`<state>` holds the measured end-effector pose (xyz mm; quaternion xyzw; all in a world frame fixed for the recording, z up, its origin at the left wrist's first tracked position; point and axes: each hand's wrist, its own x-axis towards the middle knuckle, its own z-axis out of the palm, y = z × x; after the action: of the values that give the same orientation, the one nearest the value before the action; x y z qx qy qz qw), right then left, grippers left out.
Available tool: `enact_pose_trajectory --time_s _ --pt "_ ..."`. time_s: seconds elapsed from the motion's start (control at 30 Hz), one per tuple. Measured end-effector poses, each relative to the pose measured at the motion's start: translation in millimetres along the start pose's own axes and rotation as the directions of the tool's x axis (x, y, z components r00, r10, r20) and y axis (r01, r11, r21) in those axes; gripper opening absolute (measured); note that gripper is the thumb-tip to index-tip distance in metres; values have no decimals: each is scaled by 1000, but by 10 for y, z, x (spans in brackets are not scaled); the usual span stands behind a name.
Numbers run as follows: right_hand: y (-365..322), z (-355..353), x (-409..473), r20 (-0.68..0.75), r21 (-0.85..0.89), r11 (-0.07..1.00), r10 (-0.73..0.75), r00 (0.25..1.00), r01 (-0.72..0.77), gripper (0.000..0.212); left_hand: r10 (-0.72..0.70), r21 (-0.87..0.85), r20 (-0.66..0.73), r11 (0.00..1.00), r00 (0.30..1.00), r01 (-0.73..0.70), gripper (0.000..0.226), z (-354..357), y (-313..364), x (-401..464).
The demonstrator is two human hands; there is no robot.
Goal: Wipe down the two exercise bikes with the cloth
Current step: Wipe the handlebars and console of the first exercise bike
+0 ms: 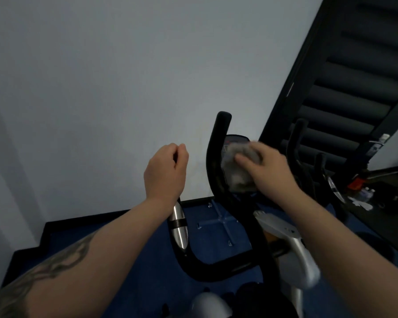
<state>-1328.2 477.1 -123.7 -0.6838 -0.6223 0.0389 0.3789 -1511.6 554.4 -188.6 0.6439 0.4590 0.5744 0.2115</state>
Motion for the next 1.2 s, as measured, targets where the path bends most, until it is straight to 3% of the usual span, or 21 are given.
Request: enact_pose_trajectory --time_s 0.03,0.1,0.23,0.3,0.37,0.43,0.57,0.7,0.77,0.9,0.97,1.07,1.2 --pt "-57 82 57 -70 35 999 17 997 -15 7 0 5 3 1000 1000 0 47 -1 6 -8" --pt "-148 349 28 -39 35 999 43 998 -41 10 6 28 0 1000 1000 -6 46 -11 27 -28" --pt "-38 466 -415 33 -159 981 -104 994 108 16 17 78 7 997 1000 -18 44 -26 37 -52" --pt "108 259 -582 140 -135 977 -147 979 166 14 22 117 8 993 1000 -23 44 -16 23 -40" --pt "175 1 -563 320 -250 948 -113 941 199 13 35 185 13 982 999 -36 43 6 36 -27" --pt "134 -138 -366 414 -363 905 -57 909 223 13 46 302 35 952 998 -54 38 5 63 3" --pt "-44 85 -199 231 -185 974 -85 969 129 15 8 426 88 904 996 -45 17 -51 112 -62" --pt "211 184 -576 200 32 993 -116 973 111 11 12 341 8 940 1000 -14 33 -60 218 -638" --pt "385 -19 -661 296 -68 980 -161 941 189 14 -13 353 52 936 999 -7 43 -43 251 -833" --pt "433 -422 -360 605 -269 947 26 796 174 14 -75 510 179 859 981 -28 54 30 290 -1024" --pt "297 -347 -174 547 -221 964 -3 837 148 8 -57 604 182 794 982 -66 51 38 295 -1068" --pt "144 55 -230 293 -25 1000 -8 956 16 8 -38 659 169 747 985 -84 46 52 307 -1086" --pt "374 89 -636 228 58 997 -57 972 45 12 -6 656 139 750 990 -88 36 64 328 -1096"
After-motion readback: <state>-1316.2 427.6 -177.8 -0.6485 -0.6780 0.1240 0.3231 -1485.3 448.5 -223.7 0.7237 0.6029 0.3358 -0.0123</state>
